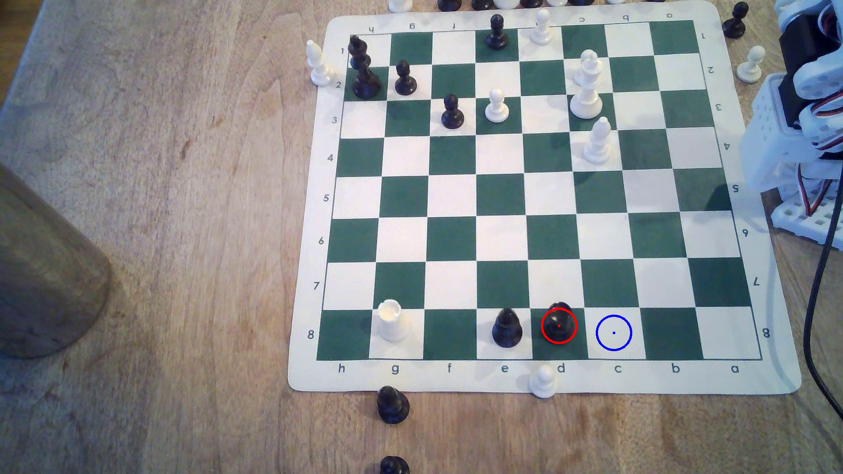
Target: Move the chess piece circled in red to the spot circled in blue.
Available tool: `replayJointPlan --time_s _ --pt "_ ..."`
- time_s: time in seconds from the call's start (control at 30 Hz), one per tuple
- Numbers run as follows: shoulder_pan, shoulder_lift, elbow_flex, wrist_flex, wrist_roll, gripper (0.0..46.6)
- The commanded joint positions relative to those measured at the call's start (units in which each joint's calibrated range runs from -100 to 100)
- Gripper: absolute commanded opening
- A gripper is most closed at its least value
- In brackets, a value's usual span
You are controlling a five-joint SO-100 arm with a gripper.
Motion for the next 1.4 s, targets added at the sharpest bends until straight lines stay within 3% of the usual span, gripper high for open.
replayJointPlan --time_s 0.0,0.33,0.47,0.6,0.73,0.93,1.17,1.2,1.37 --pt "-1.57 -0.11 1.27 0.61 0.34 0.2" --pt "-4.70 -0.11 -8.71 52.53 0.05 0.2" --pt "-6.11 -0.03 -13.24 58.51 0.05 0.2" --pt "-5.56 -0.03 -22.40 78.82 -0.05 0.2" --pt "-4.86 -0.03 -24.57 82.18 -0.05 0.2" --pt "-4.54 -0.03 -27.66 107.00 -0.10 0.2" --pt "-12.60 0.06 -30.38 132.06 -0.88 0.2" --pt "-14.17 -0.03 -30.38 135.42 -2.34 0.2" --pt "-18.39 5.91 -35.45 142.05 -3.08 0.2"
